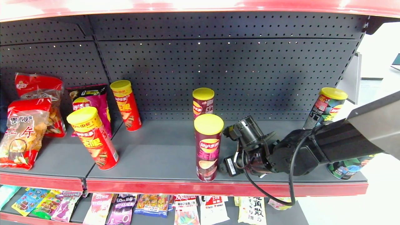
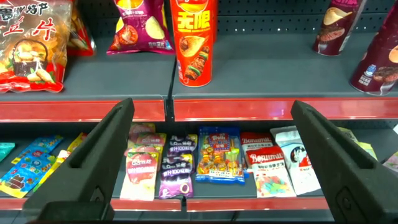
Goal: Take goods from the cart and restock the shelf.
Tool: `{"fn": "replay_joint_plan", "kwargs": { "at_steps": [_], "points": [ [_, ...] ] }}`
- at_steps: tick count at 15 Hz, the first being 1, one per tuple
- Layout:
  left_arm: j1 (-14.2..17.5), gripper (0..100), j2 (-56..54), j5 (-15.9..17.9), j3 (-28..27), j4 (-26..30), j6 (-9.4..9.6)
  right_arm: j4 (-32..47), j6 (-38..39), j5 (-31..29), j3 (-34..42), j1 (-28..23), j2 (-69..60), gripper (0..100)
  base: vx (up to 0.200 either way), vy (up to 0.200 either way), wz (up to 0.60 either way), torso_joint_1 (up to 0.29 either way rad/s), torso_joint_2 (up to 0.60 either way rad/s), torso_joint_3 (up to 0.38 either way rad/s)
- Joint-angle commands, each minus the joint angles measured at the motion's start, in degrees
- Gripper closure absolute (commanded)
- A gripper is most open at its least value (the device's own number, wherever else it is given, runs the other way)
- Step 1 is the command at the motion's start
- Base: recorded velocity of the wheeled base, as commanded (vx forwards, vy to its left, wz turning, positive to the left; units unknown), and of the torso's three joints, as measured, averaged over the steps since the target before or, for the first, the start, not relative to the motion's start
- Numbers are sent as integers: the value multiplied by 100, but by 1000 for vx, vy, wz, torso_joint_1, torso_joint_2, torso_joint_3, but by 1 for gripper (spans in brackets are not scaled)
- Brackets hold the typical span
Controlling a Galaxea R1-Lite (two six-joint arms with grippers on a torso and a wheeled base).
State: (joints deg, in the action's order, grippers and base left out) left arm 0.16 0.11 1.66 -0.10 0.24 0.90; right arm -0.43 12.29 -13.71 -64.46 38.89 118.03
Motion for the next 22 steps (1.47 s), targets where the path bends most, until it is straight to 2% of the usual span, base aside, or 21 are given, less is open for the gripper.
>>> {"fn": "replay_joint_plan", "kwargs": {
  "at_steps": [1, 22],
  "points": [
    [2, 0, -2, 1, 1, 2, -2, -1, 2, 0, -14, 5, 36, 0, 0, 0, 0, 0, 0, 0],
    [2, 0, -2, 1, 1, 2, -2, -1, -7, -96, -242, 145, 168, 0, 0, 0, 0, 0, 0, 0]
  ]
}}
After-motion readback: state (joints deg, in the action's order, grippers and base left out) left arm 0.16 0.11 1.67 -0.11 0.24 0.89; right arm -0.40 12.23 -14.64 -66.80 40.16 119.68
